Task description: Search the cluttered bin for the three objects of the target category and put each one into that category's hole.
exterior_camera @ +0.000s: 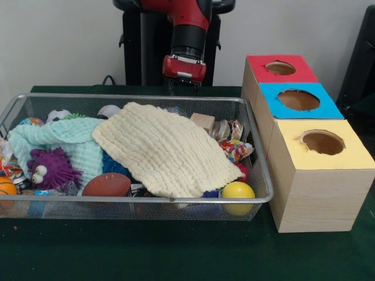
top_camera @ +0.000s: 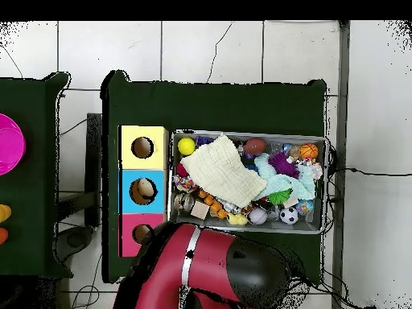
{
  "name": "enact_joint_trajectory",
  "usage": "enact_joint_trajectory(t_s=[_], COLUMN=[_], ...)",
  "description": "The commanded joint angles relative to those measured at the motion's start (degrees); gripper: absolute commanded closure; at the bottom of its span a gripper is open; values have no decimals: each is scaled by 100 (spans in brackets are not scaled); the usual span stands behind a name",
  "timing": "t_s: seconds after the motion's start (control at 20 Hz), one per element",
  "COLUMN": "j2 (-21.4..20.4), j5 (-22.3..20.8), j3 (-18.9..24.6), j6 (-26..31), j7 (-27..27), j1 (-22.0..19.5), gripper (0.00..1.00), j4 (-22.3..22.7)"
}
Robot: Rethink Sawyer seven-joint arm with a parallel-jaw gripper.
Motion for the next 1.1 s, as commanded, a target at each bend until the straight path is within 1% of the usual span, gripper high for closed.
enact_joint_trajectory(t_s=[0.05, 0.3, 0.6, 0.7, 0.9, 1.0, 1.1], j2=[416, 414, 492, 496, 378, 361, 378], j5=[466, 460, 396, 388, 358, 347, 359], j3=[103, 113, 161, 178, 253, 277, 284], j6=[-665, -847, -676, -551, 182, 366, 369], j7=[1229, 1193, 1136, 1127, 1094, 1086, 1081], j1=[-192, -255, -295, -304, -333, -341, -319], gripper=[0, 0, 0, 0, 0, 0, 0], j4=[-850, -824, -956, -973, -988, -998, -1027])
